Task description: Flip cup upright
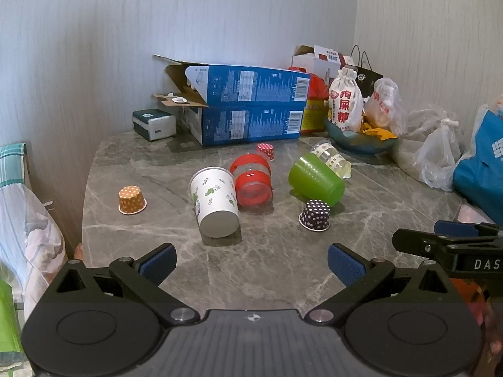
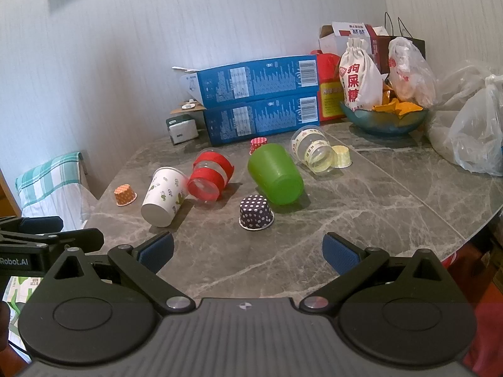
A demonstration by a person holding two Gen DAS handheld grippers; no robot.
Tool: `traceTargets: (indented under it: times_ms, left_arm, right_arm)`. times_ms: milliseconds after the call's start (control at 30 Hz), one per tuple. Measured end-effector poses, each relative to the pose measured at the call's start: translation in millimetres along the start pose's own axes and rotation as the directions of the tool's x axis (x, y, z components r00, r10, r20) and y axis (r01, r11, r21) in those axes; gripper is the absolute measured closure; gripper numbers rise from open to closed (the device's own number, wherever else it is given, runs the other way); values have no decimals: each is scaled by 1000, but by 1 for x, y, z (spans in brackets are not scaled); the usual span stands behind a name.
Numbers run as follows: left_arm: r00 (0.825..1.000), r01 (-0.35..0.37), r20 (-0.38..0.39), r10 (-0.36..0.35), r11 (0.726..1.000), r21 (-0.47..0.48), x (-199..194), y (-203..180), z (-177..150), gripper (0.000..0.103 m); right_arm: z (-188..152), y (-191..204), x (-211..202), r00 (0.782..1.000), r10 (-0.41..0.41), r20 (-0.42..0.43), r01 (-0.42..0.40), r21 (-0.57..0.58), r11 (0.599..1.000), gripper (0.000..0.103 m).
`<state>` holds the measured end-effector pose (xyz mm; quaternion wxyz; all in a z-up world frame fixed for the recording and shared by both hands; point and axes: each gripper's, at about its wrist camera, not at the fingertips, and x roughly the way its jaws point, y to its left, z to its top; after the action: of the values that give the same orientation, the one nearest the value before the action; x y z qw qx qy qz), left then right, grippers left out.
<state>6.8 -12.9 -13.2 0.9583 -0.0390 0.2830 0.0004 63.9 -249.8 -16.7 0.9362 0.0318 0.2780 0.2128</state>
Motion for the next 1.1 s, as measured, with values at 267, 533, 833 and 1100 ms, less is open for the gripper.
traceTargets:
  times_ms: [267,533,833,1100]
  left_arm:
    - [1000,-10,-17,10,1000,-1,4,-5,4,0]
    - [999,-6,-37,5,1000,-12,13,-22,28,0]
    - [965,88,-237,-115,988,-125,95,-74,96,7]
    - [886,-44,-458,-76,968,-246,219,-107,118,16]
  right_arm:
    - [-1,-5,3,1000,4,-10,-4,7,1000,1]
    - [-12,-29,2,1000,-4,-24,5,55,998,1]
    - [-22,-68,-3,998,-26,-57,32,121,992,1]
    - [-21,-100,-12,999,-9,-48,18,188,982,1]
